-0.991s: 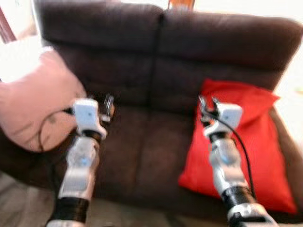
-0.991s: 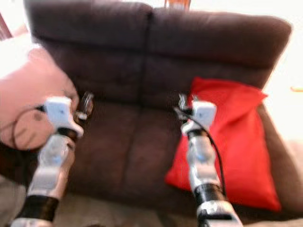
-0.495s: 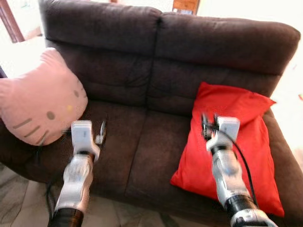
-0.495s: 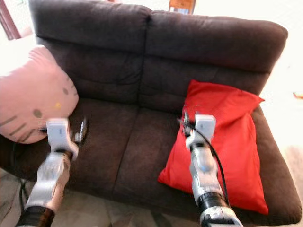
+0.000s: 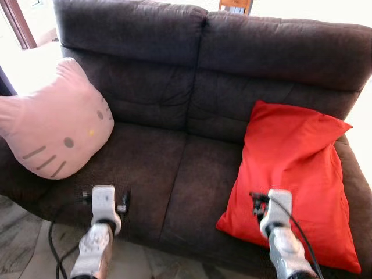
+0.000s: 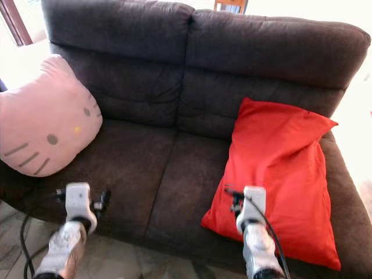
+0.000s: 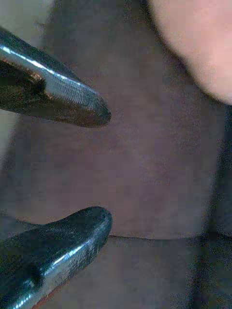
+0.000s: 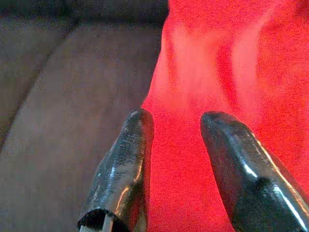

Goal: Move the pillow to the sofa from floor

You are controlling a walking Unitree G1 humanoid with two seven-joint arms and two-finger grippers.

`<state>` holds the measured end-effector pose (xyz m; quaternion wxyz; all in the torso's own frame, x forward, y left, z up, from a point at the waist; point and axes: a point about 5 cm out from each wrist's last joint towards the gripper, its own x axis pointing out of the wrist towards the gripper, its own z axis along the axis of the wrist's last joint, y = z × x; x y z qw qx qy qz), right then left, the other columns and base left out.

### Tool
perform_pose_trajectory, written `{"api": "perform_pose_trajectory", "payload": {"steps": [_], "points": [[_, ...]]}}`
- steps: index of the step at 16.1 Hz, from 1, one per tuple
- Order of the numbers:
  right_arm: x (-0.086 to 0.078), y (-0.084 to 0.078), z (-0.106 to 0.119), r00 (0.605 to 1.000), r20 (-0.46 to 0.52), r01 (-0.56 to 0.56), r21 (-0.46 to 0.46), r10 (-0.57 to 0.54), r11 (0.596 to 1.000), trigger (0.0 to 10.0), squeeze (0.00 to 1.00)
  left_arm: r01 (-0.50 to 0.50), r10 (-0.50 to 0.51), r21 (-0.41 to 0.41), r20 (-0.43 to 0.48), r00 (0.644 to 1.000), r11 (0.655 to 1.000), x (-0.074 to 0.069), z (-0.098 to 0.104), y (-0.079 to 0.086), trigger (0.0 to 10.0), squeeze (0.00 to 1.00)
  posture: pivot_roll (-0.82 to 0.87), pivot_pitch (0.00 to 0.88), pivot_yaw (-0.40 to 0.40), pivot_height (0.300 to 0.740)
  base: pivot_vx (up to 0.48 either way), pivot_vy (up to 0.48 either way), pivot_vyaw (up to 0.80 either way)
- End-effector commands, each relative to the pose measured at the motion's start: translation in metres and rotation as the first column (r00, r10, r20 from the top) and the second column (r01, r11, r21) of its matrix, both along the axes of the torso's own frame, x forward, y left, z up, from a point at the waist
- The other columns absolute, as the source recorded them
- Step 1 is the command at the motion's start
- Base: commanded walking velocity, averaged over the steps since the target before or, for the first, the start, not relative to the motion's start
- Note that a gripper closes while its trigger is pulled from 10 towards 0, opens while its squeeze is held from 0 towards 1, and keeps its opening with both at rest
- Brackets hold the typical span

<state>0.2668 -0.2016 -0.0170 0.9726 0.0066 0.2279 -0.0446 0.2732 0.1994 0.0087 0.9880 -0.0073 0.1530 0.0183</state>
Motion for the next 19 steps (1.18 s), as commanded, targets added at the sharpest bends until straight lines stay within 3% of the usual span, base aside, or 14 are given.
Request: {"api": "perform_pose_trajectory", "payload": {"steps": [1,5,9,12,16,19], "points": [[-0.016,-0.001,-0.016,0.994,-0.109,-0.018,-0.015,0.016,1.000,10.0,0.00,0.034,-0.033,0.015,-0.099,0.995,0.999,-0.011,-0.018,-0.003,10.0,0.00,0.13,0.093,-0.078,0.718,0.000,0.000,0.00],[-0.047,-0.002,-0.041,0.964,-0.266,-0.038,-0.035,0.027,0.999,10.0,0.00,0.023,-0.022,0.001,-0.271,0.962,1.000,-0.038,-0.049,0.000,10.0,0.00,0.13,0.093,-0.078,0.718,0.000,0.000,0.00],[-0.069,-0.010,-0.052,0.936,-0.350,-0.057,-0.052,0.035,0.997,10.0,0.00,0.032,-0.019,0.028,-0.389,0.921,0.999,-0.059,-0.067,0.004,10.0,0.00,0.12,0.091,-0.077,0.718,0.000,0.000,0.00],[-0.079,-0.007,-0.059,0.913,-0.400,-0.100,-0.039,0.076,0.994,10.0,0.00,0.016,-0.004,0.023,-0.445,0.896,1.000,-0.071,-0.076,0.004,10.0,0.00,0.12,0.090,-0.078,0.718,0.000,0.000,0.00],[-0.081,-0.006,-0.061,0.906,-0.415,-0.104,-0.029,0.083,0.994,10.0,0.00,-0.011,0.020,0.023,-0.426,0.905,1.000,-0.068,-0.074,0.004,10.0,0.00,0.13,0.085,-0.076,0.718,0.000,0.000,0.00],[-0.081,-0.004,-0.061,0.901,-0.429,-0.088,-0.018,0.072,0.996,10.0,0.00,-0.055,0.064,0.037,-0.327,0.943,0.998,-0.052,-0.061,0.007,10.0,0.00,0.12,0.073,-0.068,0.718,0.000,0.000,0.00]]}}
